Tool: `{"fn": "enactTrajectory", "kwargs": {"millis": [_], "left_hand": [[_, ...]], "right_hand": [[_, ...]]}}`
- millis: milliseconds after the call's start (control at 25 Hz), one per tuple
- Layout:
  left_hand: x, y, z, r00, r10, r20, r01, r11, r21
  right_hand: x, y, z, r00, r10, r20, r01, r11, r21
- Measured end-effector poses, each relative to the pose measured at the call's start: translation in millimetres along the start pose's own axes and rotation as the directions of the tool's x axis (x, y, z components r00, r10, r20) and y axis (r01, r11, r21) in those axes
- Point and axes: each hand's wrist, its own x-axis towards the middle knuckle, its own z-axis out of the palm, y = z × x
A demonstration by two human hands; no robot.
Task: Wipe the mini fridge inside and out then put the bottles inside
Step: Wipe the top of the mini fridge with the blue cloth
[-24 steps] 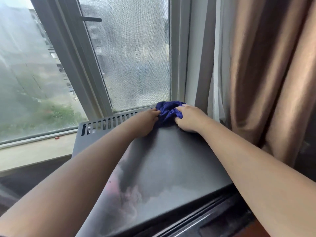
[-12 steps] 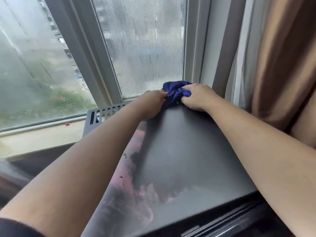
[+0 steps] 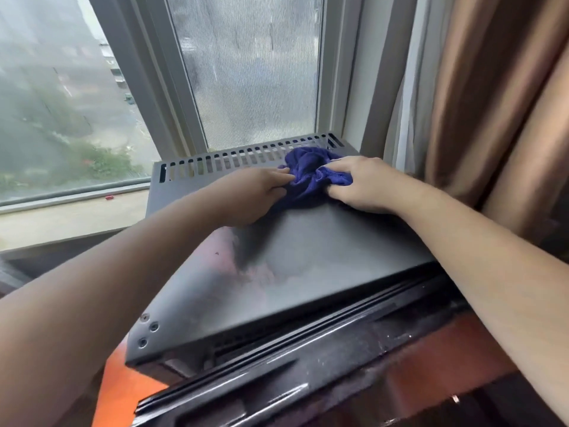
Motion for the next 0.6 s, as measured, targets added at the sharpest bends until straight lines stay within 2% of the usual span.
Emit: {"fn": "enactTrajectory", "kwargs": {"millis": [160,320,600], "left_hand": [[-49.3,26.1,5.5,0.994,0.103,-0.033,-0.104,0.994,-0.039],[-84.5,44.9,15.2,0.976,0.214,-0.038,-0.217,0.973,-0.076],[-124.5,40.7,19.6,0.974,0.214,-0.07,-0.22,0.97,-0.103]], "right_hand": [[-60.1,1.7,7.9,0.994,-0.087,-0.06,0.089,0.995,0.035],[-106.5,6.6,13.2,0.993,-0.081,-0.085,0.087,0.994,0.065],[-136.9,-22.6,31.2,0.986,-0.07,-0.153,0.081,0.995,0.064]]}}
